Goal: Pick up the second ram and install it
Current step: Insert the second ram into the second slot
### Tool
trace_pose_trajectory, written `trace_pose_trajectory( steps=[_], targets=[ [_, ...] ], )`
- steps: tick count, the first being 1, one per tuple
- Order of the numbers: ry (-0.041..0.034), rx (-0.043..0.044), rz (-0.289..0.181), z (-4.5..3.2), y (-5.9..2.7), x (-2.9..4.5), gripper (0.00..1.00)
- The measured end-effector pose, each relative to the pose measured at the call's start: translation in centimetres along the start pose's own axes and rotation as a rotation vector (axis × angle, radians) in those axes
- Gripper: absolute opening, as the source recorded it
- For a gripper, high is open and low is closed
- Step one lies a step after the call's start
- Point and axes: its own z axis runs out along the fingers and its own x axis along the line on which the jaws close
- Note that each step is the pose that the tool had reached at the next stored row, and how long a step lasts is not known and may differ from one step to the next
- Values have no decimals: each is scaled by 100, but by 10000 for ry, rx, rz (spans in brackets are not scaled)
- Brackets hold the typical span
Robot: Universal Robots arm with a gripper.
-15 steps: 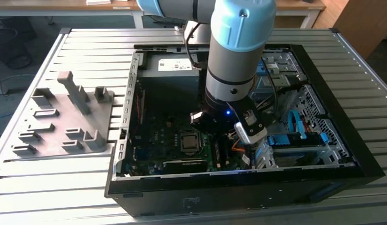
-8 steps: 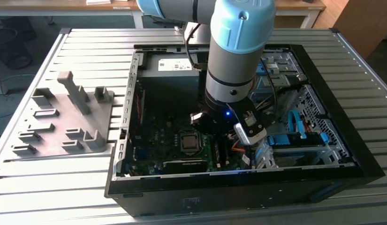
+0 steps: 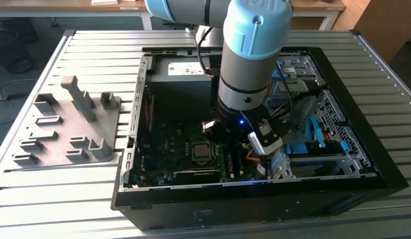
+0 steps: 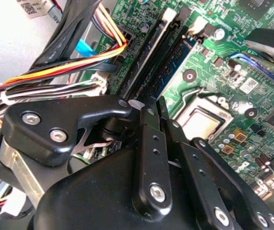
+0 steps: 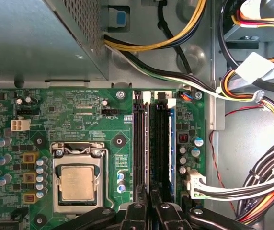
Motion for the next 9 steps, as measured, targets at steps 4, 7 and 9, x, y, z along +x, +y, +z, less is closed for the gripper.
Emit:
trace_pose_trajectory(
  steps=[4, 7, 9],
  targets=[
    [1, 3, 0, 18, -1, 0, 14],
    [0, -2, 0, 26, 0, 0, 14],
    [-1, -1, 0, 26, 0, 0, 14]
  ],
)
